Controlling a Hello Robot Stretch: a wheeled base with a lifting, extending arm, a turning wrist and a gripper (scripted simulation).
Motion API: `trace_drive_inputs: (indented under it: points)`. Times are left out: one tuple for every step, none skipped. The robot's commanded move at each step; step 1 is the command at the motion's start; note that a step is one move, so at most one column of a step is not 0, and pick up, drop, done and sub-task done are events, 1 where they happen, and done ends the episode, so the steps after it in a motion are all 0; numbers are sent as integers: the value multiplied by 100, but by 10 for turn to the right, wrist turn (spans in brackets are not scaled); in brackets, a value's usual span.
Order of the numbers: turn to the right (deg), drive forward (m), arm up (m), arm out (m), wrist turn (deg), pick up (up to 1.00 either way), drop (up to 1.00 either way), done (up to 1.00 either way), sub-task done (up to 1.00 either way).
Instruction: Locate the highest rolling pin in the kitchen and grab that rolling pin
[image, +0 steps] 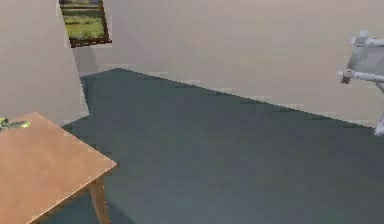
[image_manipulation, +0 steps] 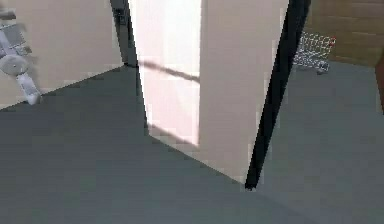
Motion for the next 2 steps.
trace_drive_inputs:
  points:
    - [-450,0,0,0,0,0,0,0,0]
    - [-450,0,0,0,0,0,0,0,0]
